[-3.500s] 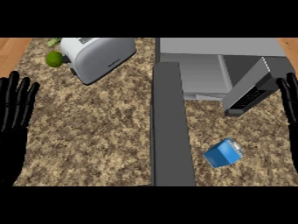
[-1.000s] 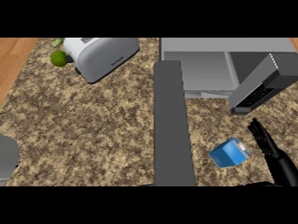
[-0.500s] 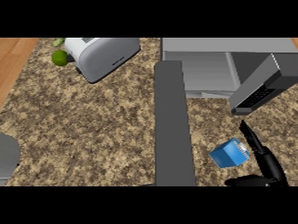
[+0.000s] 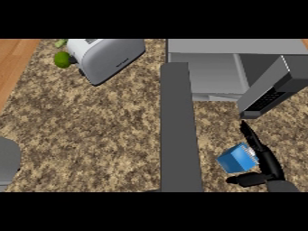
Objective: Pick up the milk, place it into the microwave and close the microwave
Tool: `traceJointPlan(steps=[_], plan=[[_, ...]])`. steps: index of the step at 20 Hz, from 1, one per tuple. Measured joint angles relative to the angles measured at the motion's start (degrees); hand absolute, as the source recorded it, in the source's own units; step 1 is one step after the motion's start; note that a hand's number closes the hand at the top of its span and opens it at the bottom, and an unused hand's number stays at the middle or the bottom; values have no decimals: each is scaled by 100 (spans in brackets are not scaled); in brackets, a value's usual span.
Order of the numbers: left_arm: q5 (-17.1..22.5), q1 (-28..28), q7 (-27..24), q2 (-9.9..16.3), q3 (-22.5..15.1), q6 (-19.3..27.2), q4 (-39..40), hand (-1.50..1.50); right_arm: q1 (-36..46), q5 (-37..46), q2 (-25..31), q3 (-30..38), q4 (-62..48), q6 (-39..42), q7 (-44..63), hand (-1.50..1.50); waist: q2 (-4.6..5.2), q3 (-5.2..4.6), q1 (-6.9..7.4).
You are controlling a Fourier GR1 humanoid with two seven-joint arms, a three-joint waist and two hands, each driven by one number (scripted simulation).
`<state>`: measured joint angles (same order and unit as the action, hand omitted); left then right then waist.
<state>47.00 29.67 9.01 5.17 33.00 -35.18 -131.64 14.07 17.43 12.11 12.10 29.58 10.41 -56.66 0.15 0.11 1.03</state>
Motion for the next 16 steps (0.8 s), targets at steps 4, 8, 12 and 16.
traceJointPlan(steps=[4,8,12,16], plan=[[129,61,115,10,22,-30,-36,-150,232,-58,-48,6,-412,16,-53,150,2,0,7],[246,72,202,17,14,-27,-20,-150,440,-14,-90,-96,-674,26,-108,150,-2,-6,24],[362,164,214,-3,79,-120,-33,-150,593,-15,-112,-140,-809,-8,-195,150,-3,-8,39],[382,87,258,-32,68,-97,-26,-150,677,-132,-202,-87,-858,-44,-256,150,3,-8,16]])
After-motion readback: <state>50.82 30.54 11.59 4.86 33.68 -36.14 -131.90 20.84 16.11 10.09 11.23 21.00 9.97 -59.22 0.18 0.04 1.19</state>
